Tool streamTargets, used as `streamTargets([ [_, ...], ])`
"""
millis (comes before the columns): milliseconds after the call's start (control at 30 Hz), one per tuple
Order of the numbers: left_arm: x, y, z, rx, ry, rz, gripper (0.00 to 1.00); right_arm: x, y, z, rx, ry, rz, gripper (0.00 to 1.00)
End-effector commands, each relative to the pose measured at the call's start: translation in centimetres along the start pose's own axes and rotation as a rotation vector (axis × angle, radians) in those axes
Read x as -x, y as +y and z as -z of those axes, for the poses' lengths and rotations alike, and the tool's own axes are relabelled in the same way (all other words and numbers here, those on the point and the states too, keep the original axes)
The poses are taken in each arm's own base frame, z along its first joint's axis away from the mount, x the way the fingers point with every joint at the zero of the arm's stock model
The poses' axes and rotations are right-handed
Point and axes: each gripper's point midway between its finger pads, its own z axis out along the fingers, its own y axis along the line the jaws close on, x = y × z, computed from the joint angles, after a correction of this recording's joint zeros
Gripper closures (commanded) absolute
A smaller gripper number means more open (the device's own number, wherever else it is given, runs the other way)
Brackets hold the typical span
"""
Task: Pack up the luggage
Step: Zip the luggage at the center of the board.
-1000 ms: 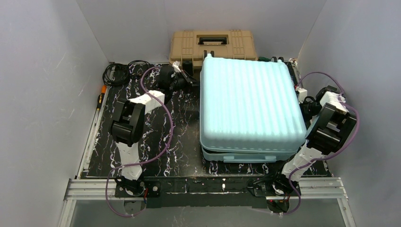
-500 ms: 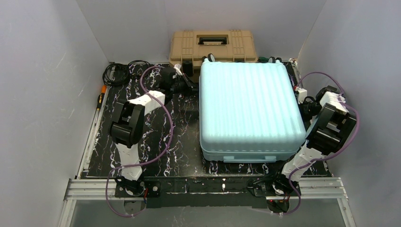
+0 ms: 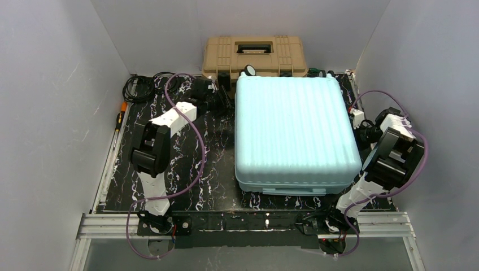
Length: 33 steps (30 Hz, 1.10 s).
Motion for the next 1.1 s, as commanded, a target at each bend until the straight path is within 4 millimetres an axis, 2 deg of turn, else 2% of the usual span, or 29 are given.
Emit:
streamTargets([
  [0,1.8,-2.0,3.4,0.058,-0.053,-0.117,0.49,-1.6,6.3,-0.7,0.220,0.041,-0.024,0.30],
  [300,1.1,0.9,7.2,0.166,-0.050,-0.207,0.36,-3.0,11.2,-0.7,0.349,0.095,0.123,0.31],
  [467,2.5,2.2,9.2,0.261,-0.096,-0.256,0.31,-3.9,13.2,-0.4,0.391,0.122,0.179,0.31],
  [700,4.6,3.7,12.2,0.334,-0.122,-0.273,0.23,-6.1,16.5,-0.5,0.434,0.194,0.297,0.31],
  [800,5.2,4.4,14.3,0.343,-0.150,-0.305,0.16,-5.7,15.1,-0.4,0.350,0.197,0.323,0.31],
  [900,5.2,4.6,16.8,0.338,-0.176,-0.386,0.04,-5.0,12.9,0.2,0.286,0.175,0.302,0.31],
  [967,4.7,5.0,18.7,0.311,-0.194,-0.434,0.02,-4.4,11.2,1.2,0.279,0.142,0.270,0.31],
  [1067,3.2,4.9,21.6,0.231,-0.204,-0.499,0.02,-2.9,7.5,2.5,0.235,0.063,0.191,0.33],
])
